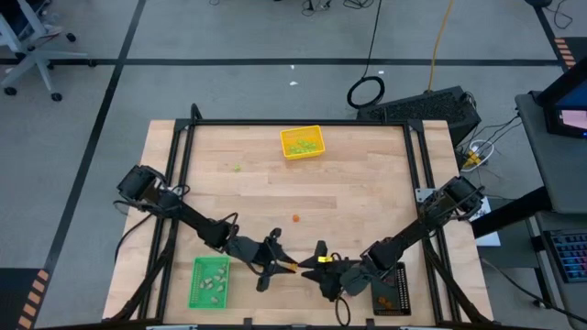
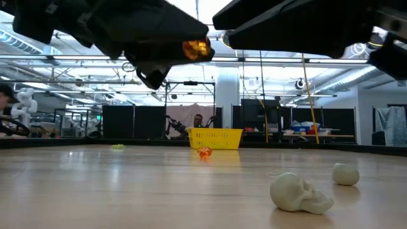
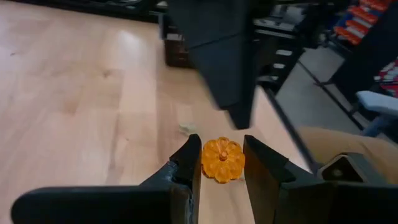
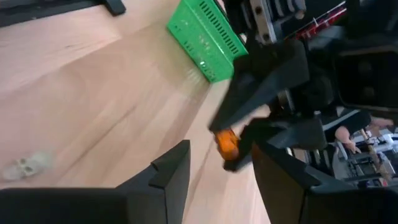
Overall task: Sort Halloween decoration
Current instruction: Put the orange pumpkin toy into the black bin
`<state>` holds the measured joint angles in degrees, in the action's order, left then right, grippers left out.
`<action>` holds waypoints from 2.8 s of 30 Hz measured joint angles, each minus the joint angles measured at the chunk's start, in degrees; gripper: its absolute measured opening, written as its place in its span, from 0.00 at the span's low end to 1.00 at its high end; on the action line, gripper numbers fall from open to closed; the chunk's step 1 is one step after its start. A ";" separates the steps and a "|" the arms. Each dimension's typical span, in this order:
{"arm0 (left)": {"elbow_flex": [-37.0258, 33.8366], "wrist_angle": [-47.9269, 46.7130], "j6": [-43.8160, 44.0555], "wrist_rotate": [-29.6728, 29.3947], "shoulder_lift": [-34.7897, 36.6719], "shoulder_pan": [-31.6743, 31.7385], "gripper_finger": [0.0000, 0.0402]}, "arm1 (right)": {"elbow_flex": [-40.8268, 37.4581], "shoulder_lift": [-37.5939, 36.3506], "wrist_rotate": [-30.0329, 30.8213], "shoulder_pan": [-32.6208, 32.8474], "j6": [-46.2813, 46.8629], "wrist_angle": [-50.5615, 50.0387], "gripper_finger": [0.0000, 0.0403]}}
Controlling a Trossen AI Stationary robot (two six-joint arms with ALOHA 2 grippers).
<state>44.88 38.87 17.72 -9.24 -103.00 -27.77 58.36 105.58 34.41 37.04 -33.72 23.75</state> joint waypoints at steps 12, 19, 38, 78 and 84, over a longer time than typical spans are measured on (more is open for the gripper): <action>2.40 -0.61 -0.04 1.08 0.00 -0.02 0.21 | 0.21 -0.07 -3.45 -2.10 -2.32 1.27 0.38; 2.40 -0.11 1.09 1.16 0.00 0.55 0.21 | 0.21 -0.05 -4.63 -2.21 -4.46 1.71 0.33; 2.45 0.74 1.75 0.95 0.02 0.81 0.21 | 0.27 -0.07 -7.56 -3.98 -5.15 2.44 0.11; 2.43 -19.36 -1.99 -14.69 14.41 -8.27 0.62 | 0.18 -1.62 -9.21 1.77 36.90 0.11 0.04; 2.43 -20.59 -1.95 -19.03 14.67 -11.56 0.62 | 0.18 -1.62 -9.14 1.86 32.64 -0.06 0.04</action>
<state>47.31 18.28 15.77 -28.27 -88.33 -39.33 58.54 103.96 25.27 38.89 -1.08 23.70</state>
